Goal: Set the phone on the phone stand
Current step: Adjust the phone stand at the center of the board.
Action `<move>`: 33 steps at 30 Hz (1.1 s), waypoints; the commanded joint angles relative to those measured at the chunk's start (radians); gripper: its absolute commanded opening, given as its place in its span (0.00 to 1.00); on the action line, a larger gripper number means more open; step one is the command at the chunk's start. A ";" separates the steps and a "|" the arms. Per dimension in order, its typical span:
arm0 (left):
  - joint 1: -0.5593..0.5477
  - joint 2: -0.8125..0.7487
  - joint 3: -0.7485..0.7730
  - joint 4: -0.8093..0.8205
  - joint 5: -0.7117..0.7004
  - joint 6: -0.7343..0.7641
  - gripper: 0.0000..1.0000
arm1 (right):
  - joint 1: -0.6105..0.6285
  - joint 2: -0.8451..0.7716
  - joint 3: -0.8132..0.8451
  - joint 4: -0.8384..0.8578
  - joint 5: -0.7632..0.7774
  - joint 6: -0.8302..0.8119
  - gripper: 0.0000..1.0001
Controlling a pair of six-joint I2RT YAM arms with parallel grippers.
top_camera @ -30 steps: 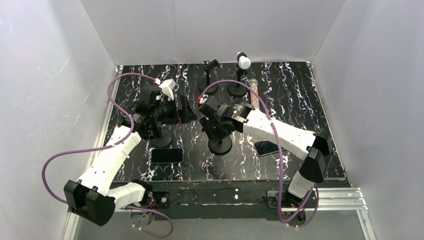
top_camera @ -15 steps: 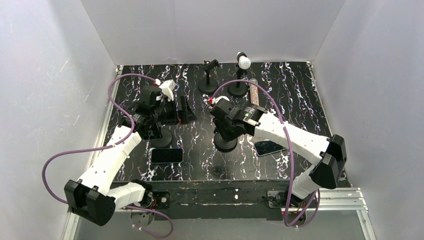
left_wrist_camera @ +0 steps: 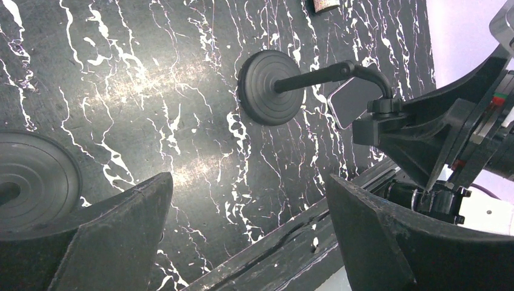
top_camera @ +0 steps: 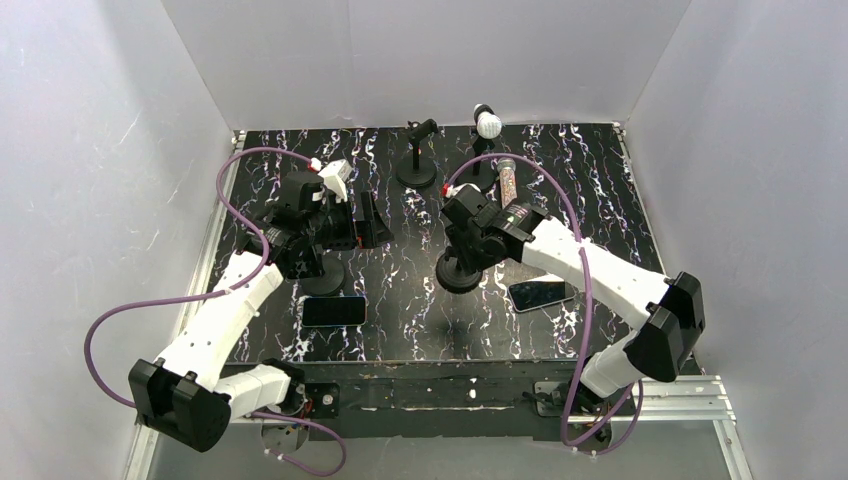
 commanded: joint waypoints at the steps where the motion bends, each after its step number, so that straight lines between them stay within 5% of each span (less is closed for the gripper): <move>1: 0.007 -0.010 -0.002 0.011 0.015 0.015 0.98 | -0.026 -0.036 -0.004 0.019 0.020 -0.021 0.54; 11: 0.007 -0.011 -0.002 0.012 0.013 0.026 0.98 | -0.050 -0.055 -0.021 0.028 0.031 -0.038 0.65; 18: 0.006 -0.015 0.010 0.033 0.027 0.050 0.98 | -0.055 -0.189 -0.110 0.158 -0.131 -0.093 0.86; 33: -0.072 0.086 0.000 0.210 0.197 -0.041 0.92 | -0.484 -0.386 -0.343 0.423 -0.960 0.047 0.87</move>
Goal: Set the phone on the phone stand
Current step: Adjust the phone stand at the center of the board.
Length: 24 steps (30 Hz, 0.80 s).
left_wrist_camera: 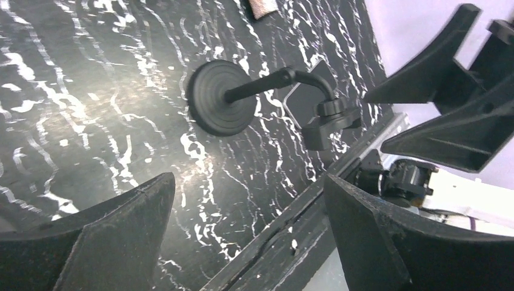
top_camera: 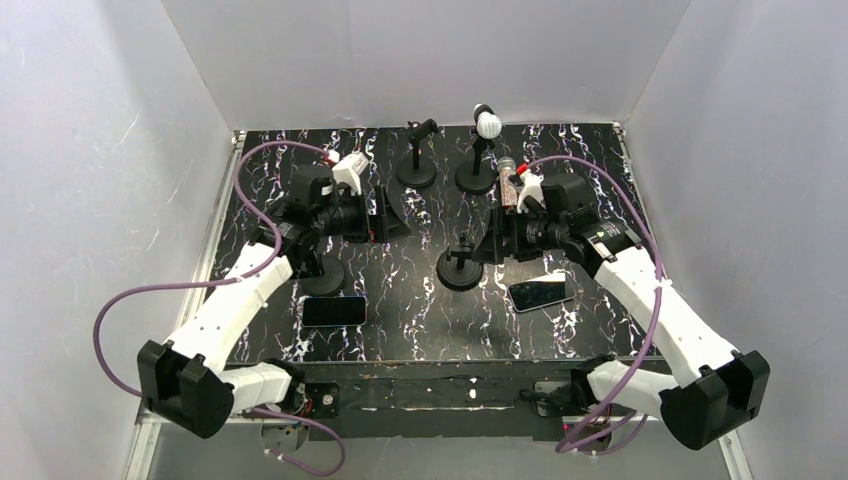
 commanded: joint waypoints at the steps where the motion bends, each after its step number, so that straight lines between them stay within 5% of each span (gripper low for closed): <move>1: -0.077 0.056 0.006 0.083 0.054 -0.042 0.91 | -0.133 -0.016 -0.071 0.138 -0.388 0.101 0.86; 7: -0.172 0.158 0.014 0.176 0.083 -0.095 0.80 | -0.262 0.021 -0.175 0.267 -0.633 0.215 0.83; 24: -0.219 0.308 0.048 0.259 0.135 -0.121 0.45 | -0.266 0.147 -0.186 0.334 -0.625 0.273 0.63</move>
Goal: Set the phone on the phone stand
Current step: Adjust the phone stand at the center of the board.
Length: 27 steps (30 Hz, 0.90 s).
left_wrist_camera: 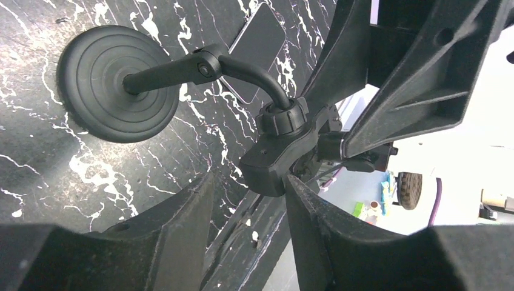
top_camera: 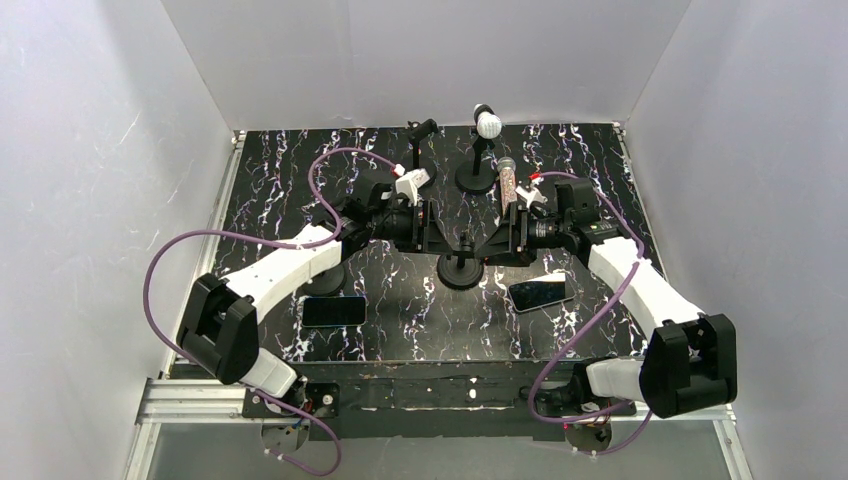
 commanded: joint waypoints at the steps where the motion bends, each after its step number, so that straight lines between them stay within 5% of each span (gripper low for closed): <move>1: -0.002 0.004 0.025 0.025 0.000 0.007 0.44 | -0.005 0.022 0.022 0.057 -0.027 0.018 0.60; 13: -0.004 0.004 -0.001 0.021 -0.003 0.009 0.29 | -0.004 0.064 0.062 0.102 -0.054 0.056 0.32; 19: -0.007 0.012 0.000 0.010 -0.016 0.021 0.22 | -0.004 0.053 0.061 0.100 -0.045 0.056 0.27; 27: -0.011 0.008 -0.001 -0.009 -0.032 0.036 0.28 | -0.006 0.055 0.064 0.096 -0.028 0.048 0.28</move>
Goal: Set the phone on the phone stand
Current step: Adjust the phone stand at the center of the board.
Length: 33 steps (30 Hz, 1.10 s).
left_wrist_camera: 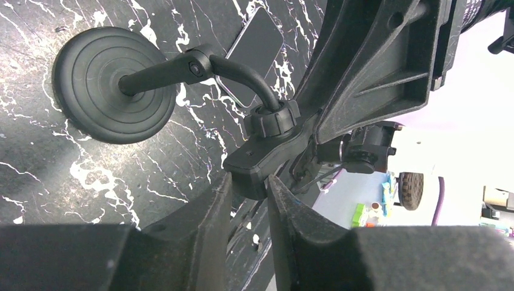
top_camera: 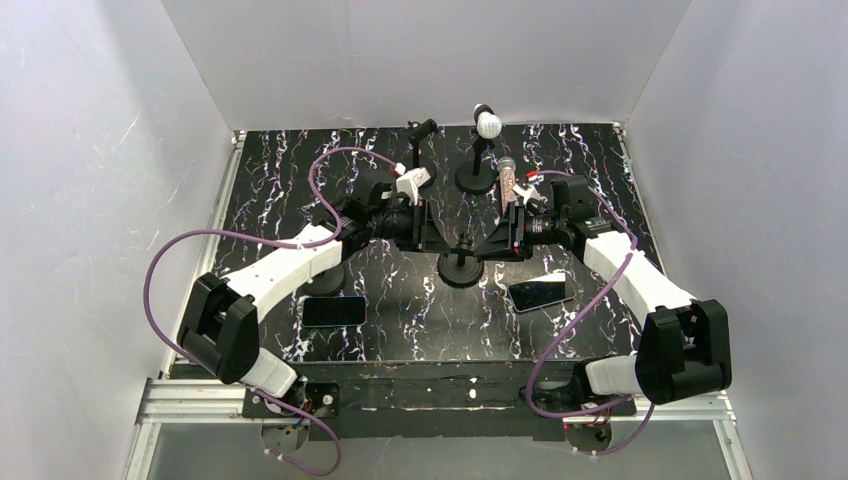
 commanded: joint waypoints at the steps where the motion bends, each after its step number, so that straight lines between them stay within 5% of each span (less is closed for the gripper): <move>1: -0.008 -0.004 -0.002 -0.034 -0.041 0.037 0.33 | -0.007 -0.010 0.054 0.037 -0.006 0.000 0.29; 7: -0.008 -0.048 0.010 -0.020 -0.042 0.051 0.73 | -0.010 -0.004 0.079 -0.014 0.037 -0.047 0.35; 10: -0.006 -0.095 -0.003 0.031 -0.034 0.040 0.85 | -0.012 -0.001 0.102 -0.055 0.055 -0.082 0.38; 13: -0.007 -0.139 -0.010 0.057 -0.053 0.044 0.89 | -0.016 -0.002 0.130 -0.111 0.091 -0.124 0.42; 21: -0.006 -0.290 -0.067 0.055 -0.181 0.109 0.98 | -0.021 -0.068 0.124 -0.193 0.226 -0.201 0.76; 33: -0.004 -0.415 -0.084 0.099 -0.269 0.188 0.98 | -0.165 -0.163 0.008 -0.181 0.276 -0.199 0.82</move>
